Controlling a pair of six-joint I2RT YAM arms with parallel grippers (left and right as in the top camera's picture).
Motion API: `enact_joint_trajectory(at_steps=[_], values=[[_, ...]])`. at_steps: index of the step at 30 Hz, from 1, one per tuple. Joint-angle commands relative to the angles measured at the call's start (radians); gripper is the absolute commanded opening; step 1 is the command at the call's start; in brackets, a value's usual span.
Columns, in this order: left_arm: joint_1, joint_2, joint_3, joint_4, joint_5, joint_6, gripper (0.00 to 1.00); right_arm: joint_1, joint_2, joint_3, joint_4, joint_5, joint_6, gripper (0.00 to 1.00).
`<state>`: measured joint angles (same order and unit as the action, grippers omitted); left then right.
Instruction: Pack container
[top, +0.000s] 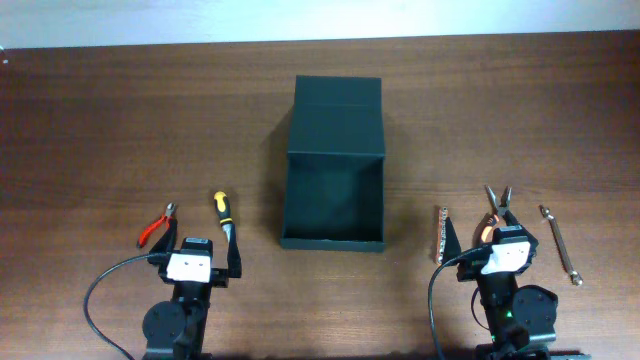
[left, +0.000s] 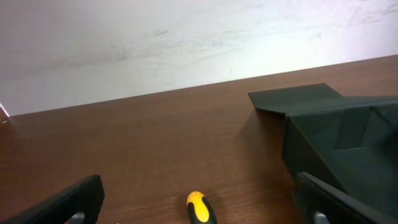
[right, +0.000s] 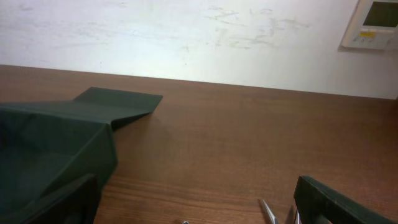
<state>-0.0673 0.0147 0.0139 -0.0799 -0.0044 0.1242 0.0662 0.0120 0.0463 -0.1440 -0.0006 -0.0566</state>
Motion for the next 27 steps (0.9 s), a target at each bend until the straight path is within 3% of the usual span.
enact_joint_trajectory(at_steps=[1,7,10,15,23,27], values=[[-0.004,-0.01,-0.005,-0.003,0.0,0.017,0.99,-0.001,-0.006,-0.014,0.007,-0.003,0.006,0.99],[-0.004,-0.01,-0.005,-0.003,0.003,0.011,0.99,-0.001,-0.006,-0.014,0.007,-0.014,0.035,0.99],[-0.004,-0.008,0.004,-0.014,0.008,-0.112,0.99,-0.001,-0.006,-0.013,0.006,-0.014,0.161,0.99],[-0.004,0.047,0.129,-0.18,0.106,-0.178,0.99,-0.001,0.041,0.061,-0.101,-0.101,0.242,0.99],[-0.004,0.554,0.588,-0.591,0.118,-0.177,0.99,-0.001,0.464,0.62,-0.587,-0.105,0.242,0.99],[-0.004,0.809,0.787,-0.781,0.116,-0.177,0.99,-0.001,0.71,0.927,-0.927,-0.104,0.242,0.99]])
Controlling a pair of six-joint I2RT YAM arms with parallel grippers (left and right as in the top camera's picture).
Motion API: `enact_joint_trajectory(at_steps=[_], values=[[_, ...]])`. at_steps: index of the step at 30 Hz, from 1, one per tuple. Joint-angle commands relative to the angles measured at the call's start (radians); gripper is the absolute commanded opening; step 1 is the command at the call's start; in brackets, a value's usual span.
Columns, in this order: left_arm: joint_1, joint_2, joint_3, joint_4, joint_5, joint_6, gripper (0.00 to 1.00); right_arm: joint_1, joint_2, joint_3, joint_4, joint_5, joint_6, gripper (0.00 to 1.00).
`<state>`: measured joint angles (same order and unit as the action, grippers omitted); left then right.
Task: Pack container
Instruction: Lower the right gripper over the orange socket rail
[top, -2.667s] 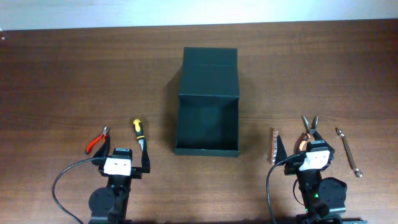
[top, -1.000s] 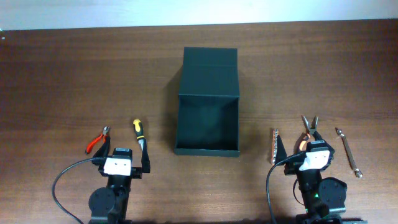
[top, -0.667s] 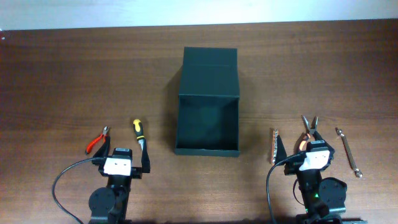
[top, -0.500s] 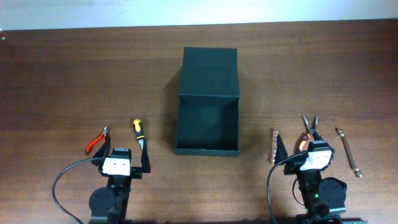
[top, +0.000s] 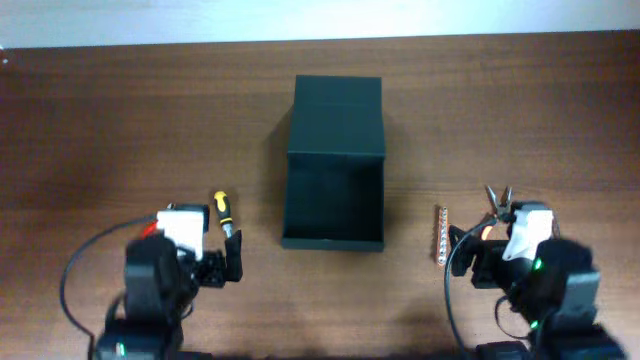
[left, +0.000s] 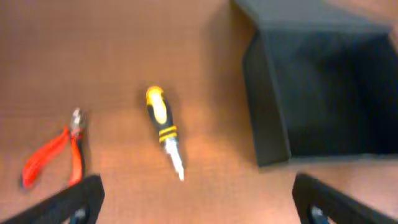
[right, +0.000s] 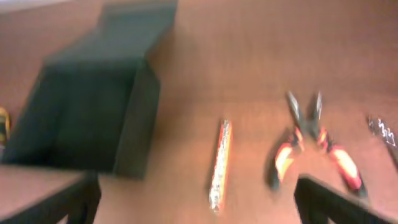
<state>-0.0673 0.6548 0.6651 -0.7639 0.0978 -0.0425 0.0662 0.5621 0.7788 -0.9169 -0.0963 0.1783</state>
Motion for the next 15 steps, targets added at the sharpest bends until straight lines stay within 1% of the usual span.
enact_joint_trajectory(at_steps=[1,3,5,8,12,15], values=[[-0.003,0.224,0.179,-0.14,0.014,-0.01,0.99,-0.001,0.219,0.264,-0.24,-0.008,0.007,0.99],[-0.001,0.325,0.254,-0.213,0.014,-0.01,0.99,-0.001,0.34,0.391,-0.41,-0.009,0.007,0.99],[-0.001,0.412,0.317,-0.267,0.014,-0.01,0.99,-0.001,0.441,0.481,-0.543,-0.009,0.007,0.98],[-0.001,0.5,0.373,-0.312,0.014,-0.01,0.99,-0.001,0.559,0.552,-0.656,-0.042,0.006,0.99],[-0.001,0.552,0.383,-0.325,0.011,-0.01,0.99,-0.001,0.666,0.547,-0.653,-0.08,-0.005,0.99],[-0.001,0.558,0.383,-0.324,-0.037,-0.01,0.99,-0.001,0.746,0.529,-0.565,-0.069,-0.022,0.99]])
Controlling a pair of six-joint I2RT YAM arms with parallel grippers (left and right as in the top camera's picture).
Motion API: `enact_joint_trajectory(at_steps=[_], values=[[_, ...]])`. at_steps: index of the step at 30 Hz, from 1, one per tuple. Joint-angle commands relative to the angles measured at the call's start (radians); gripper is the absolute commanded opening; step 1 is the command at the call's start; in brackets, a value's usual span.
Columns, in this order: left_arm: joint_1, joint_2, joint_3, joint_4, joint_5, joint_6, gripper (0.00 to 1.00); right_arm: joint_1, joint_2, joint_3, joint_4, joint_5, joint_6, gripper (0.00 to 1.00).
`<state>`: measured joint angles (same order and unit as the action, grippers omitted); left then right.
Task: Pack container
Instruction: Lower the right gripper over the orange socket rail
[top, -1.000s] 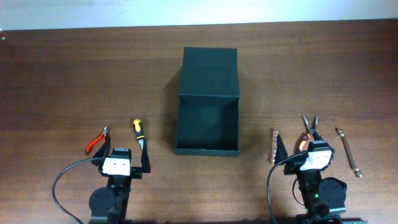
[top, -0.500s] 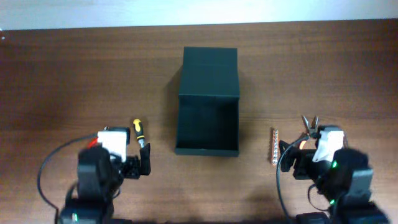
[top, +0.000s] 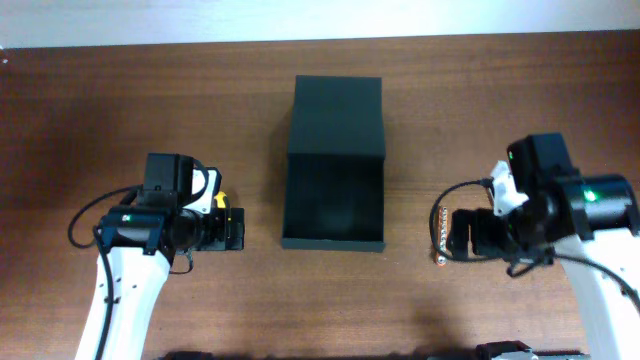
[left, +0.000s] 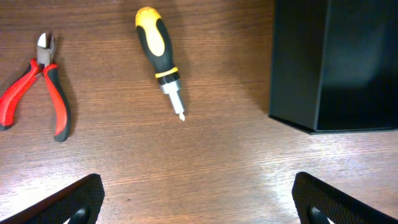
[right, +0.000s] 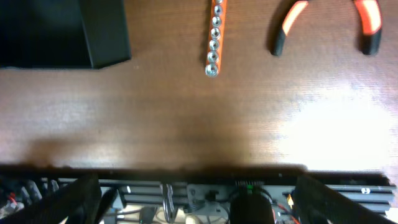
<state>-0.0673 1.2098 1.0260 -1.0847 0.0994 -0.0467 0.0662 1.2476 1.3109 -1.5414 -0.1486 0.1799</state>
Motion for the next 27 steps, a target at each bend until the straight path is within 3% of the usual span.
enact_joint_trajectory(at_steps=[1,13,27], values=[[-0.001,0.003,0.022,-0.004,-0.061,-0.006,0.99,-0.001,0.079,-0.015,0.098,-0.01,-0.026,1.0],[-0.001,0.003,0.022,-0.002,-0.081,-0.006,0.99,0.0,0.221,-0.381,0.532,0.021,-0.041,0.97],[-0.001,0.003,0.022,0.0,-0.08,-0.006,0.99,0.0,0.366,-0.436,0.674,0.109,-0.043,0.94]])
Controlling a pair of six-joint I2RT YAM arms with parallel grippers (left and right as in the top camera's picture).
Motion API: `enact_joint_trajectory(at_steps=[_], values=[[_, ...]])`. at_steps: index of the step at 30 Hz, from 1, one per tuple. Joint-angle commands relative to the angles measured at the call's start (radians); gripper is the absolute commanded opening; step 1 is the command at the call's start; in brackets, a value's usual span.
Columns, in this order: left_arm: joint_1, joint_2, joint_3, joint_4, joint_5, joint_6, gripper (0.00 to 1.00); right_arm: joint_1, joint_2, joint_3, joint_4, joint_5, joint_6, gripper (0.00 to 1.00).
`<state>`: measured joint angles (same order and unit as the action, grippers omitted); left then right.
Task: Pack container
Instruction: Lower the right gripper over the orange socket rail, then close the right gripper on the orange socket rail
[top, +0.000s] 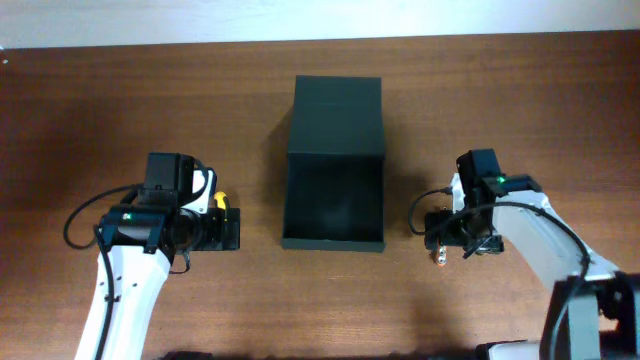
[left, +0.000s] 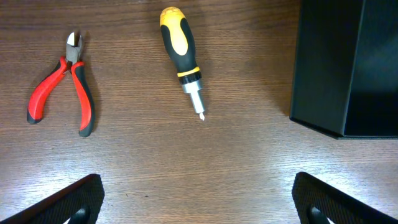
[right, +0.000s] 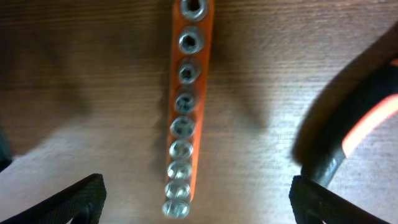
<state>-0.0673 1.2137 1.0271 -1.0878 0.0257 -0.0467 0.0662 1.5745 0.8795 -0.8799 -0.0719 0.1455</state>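
A dark green box (top: 333, 243) lies open mid-table, its lid flap folded back. To its left are a yellow-and-black screwdriver (left: 180, 46) and red cutters (left: 62, 93). My left gripper (left: 199, 208) hovers open, high above bare table nearer than both tools. To the box's right lies an orange socket rail (right: 186, 106). My right gripper (right: 196, 202) is open and low over it, fingers either side of the rail's near end. An orange-and-black plier handle (right: 354, 124) lies just right of the rail.
The box's outer wall (left: 323, 68) stands right of the screwdriver. My right arm (top: 530, 235) covers the pliers and whatever lies beyond them in the overhead view. Bare wood surrounds the box.
My right gripper has come down and to the left, from high above the rail and pliers to close over the socket rail. The left gripper shifted slightly left. Both stay open.
Both arms were folded at the near table edge, grippers open and looking level. Then they were raised, looking down at the tools. Then each hung high over its own side's tools. Now the right is low, straddling the socket rail.
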Motion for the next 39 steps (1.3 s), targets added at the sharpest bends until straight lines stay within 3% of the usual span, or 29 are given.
enact_joint_trajectory(at_steps=[1,9,24,26,30,38,39], values=[[-0.001,0.0,0.021,0.003,-0.007,-0.006,0.99,0.0,0.05,-0.004,0.02,0.032,-0.008,0.93],[-0.001,0.0,0.021,0.003,-0.007,-0.006,0.99,0.0,0.108,-0.004,0.052,0.032,-0.006,0.92],[-0.001,0.0,0.021,0.01,-0.007,-0.006,0.99,0.0,0.109,-0.005,0.07,0.031,-0.006,0.66],[-0.001,0.0,0.021,0.01,-0.007,-0.006,0.99,0.0,0.109,-0.005,0.073,0.031,-0.006,0.62],[-0.001,0.0,0.021,0.01,-0.007,-0.006,0.99,0.0,0.109,-0.005,0.074,0.031,-0.006,0.41],[-0.001,0.0,0.021,0.012,-0.007,-0.006,0.99,0.0,0.109,-0.005,0.073,0.027,-0.006,0.22],[-0.001,0.0,0.021,0.014,-0.007,-0.006,0.99,0.0,0.109,-0.005,0.073,0.027,-0.006,0.15]])
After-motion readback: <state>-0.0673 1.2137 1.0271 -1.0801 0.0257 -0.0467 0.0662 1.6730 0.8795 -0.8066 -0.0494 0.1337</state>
